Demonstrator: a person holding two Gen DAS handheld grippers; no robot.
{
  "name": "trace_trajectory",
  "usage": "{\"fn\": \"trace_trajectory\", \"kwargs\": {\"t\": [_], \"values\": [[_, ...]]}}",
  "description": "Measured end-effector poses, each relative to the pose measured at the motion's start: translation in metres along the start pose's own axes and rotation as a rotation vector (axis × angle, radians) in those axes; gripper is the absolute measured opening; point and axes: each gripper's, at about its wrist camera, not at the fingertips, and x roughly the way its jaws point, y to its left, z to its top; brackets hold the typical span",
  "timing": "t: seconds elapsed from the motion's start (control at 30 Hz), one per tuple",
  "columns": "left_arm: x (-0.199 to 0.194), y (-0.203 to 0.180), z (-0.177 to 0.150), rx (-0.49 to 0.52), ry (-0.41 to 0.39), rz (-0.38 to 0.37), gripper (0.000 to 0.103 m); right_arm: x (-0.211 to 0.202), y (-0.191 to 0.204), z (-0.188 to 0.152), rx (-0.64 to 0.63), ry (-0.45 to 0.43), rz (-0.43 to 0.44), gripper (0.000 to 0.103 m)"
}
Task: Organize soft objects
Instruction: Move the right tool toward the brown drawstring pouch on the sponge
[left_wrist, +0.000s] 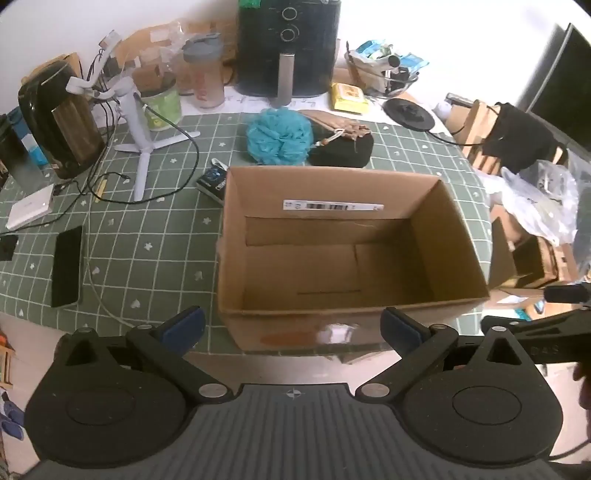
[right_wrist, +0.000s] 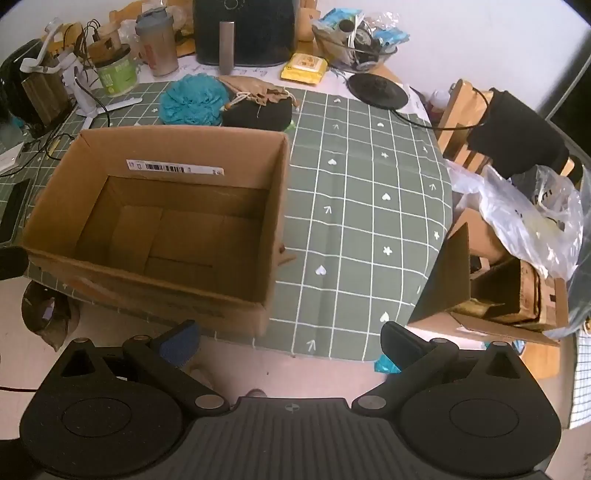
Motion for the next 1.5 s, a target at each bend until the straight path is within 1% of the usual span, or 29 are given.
{"fn": "trace_trajectory", "kwargs": {"t": [0.2,0.37,0.43,0.67,0.8,1.0,1.2,1.37,1.5], "values": [[-0.008,-0.005,-0.009,-0.014,0.003,-0.014,0.103,-0.003,0.002,-0.002,-0.042,0.011,0.024,0.103],[-0.011,-0.001,-0.008,-0.006,-0.004,-0.025,0.103,-0.007,0.007,0.002,-0.054,0.019,0.052,0.103],[-0.01,0.002,-0.007,-0.003,-0.005,-0.031,0.103,-0.008,0.009,0.003,-0.047,0.025,0.05,0.103],[-0.007,0.021,0.002,0.011,-0.036,-0.076,0.103,-0.008,0.018,0.011,-0.034,0.009,0.021,0.103],[-0.001,0.032,0.007,0.036,-0.041,-0.119,0.103,-0.009,0.023,0.017,-0.023,-0.004,0.009,0.103],[0.01,0.047,0.012,0.077,-0.017,-0.15,0.103,-0.005,0.028,0.028,0.031,-0.004,0.029,0.103],[0.022,0.07,0.015,0.05,0.0,-0.189,0.103,0.001,0.031,0.036,0.067,-0.01,0.033,0.103],[0.026,0.078,0.019,0.054,-0.006,-0.174,0.103,0.001,0.027,0.043,0.08,-0.036,0.036,0.103],[0.031,0.079,0.026,0.081,-0.017,-0.122,0.103,-0.001,0.015,0.051,0.113,-0.087,0.021,0.103]]}}
